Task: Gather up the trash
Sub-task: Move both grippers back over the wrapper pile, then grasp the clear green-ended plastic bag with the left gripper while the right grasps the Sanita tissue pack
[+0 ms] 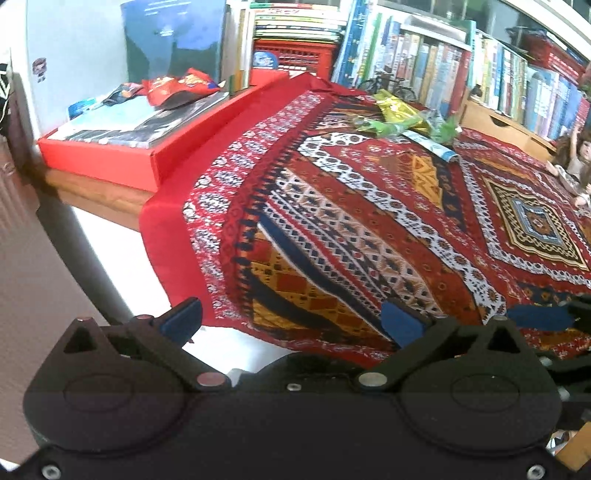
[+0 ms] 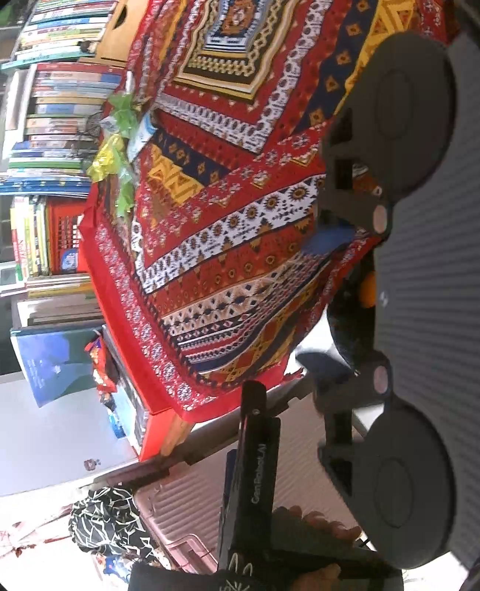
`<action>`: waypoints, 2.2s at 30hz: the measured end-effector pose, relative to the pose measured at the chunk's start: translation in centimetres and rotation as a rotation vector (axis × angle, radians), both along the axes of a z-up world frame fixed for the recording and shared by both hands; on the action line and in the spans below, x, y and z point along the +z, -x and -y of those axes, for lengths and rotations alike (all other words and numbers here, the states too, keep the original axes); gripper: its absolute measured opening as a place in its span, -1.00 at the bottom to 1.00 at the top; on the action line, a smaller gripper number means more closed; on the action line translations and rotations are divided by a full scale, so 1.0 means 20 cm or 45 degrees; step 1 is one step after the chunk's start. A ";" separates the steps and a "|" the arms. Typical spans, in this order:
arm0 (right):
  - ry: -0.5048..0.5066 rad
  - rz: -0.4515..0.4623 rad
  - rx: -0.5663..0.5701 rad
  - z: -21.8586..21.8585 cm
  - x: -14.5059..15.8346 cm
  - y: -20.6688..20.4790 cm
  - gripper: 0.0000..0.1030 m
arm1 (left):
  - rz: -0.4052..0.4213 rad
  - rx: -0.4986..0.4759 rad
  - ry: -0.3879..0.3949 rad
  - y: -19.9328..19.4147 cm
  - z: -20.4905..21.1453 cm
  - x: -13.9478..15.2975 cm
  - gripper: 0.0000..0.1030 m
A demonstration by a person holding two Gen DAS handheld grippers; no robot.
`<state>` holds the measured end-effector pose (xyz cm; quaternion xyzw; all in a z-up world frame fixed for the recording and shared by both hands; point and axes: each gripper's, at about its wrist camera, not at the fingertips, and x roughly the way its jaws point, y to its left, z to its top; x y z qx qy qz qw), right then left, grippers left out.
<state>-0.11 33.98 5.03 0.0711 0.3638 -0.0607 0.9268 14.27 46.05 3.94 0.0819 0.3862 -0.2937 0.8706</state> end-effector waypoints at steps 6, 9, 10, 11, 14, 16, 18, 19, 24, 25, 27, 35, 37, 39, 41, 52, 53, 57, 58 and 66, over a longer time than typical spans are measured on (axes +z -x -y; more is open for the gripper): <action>0.108 0.000 -0.092 -0.01 0.01 0.00 1.00 | -0.004 0.017 -0.014 0.00 0.00 -0.01 0.99; 0.097 -0.017 -0.116 0.01 0.01 0.00 1.00 | -0.033 0.041 0.013 -0.01 0.00 -0.01 0.99; 0.094 -0.016 -0.124 0.02 0.00 0.00 1.00 | -0.037 0.040 0.016 -0.01 0.00 -0.01 0.99; 0.092 -0.014 -0.128 0.03 0.01 0.00 1.00 | -0.036 0.034 0.016 -0.01 0.01 -0.01 0.99; 0.099 -0.004 -0.139 0.04 0.01 0.00 1.00 | -0.018 0.007 0.019 -0.01 0.03 0.01 0.99; 0.112 -0.007 -0.149 0.05 0.02 0.00 1.00 | -0.009 -0.006 0.017 -0.01 0.04 0.02 0.99; 0.116 -0.006 -0.150 0.06 0.03 0.00 1.00 | -0.004 -0.016 0.017 -0.02 0.06 0.03 0.99; 0.115 -0.004 -0.150 0.07 0.03 0.00 1.00 | -0.003 -0.020 0.016 -0.03 0.07 0.03 0.99; 0.109 0.009 -0.168 0.12 0.07 0.01 1.00 | 0.010 -0.037 0.016 -0.08 0.14 0.05 0.99; 0.107 0.022 -0.176 0.14 0.08 0.01 1.00 | 0.018 -0.037 0.020 -0.09 0.16 0.06 0.99; 0.121 0.052 -0.207 0.17 0.11 0.02 1.00 | 0.027 -0.030 0.031 -0.11 0.20 0.07 0.99; 0.171 0.166 -0.331 0.41 0.25 -0.03 1.00 | 0.049 -0.045 0.124 -0.21 0.45 0.19 0.99; 0.162 0.184 -0.363 0.47 0.29 -0.05 1.00 | 0.039 -0.070 0.127 -0.23 0.52 0.21 0.99; 0.126 0.216 -0.388 0.56 0.34 -0.07 1.00 | 0.038 -0.087 0.147 -0.26 0.59 0.24 0.99; 0.111 0.244 -0.407 0.63 0.39 -0.09 1.00 | 0.059 -0.097 0.165 -0.29 0.66 0.26 0.99; 0.180 0.210 -0.402 1.01 0.45 -0.29 1.00 | 0.078 -0.097 0.122 -0.47 1.04 0.24 0.99; 0.171 0.201 -0.392 1.05 0.44 -0.31 1.00 | 0.080 -0.093 0.106 -0.49 1.08 0.23 0.99; 0.151 0.142 -0.336 1.16 0.39 -0.41 1.00 | 0.073 -0.079 0.084 -0.58 1.20 0.19 0.99; 0.153 0.124 -0.320 1.19 0.37 -0.44 1.00 | 0.066 -0.075 0.083 -0.60 1.22 0.18 0.99; 0.141 0.009 -0.258 1.32 0.24 -0.62 1.00 | 0.169 -0.123 0.018 -0.76 1.46 0.11 0.61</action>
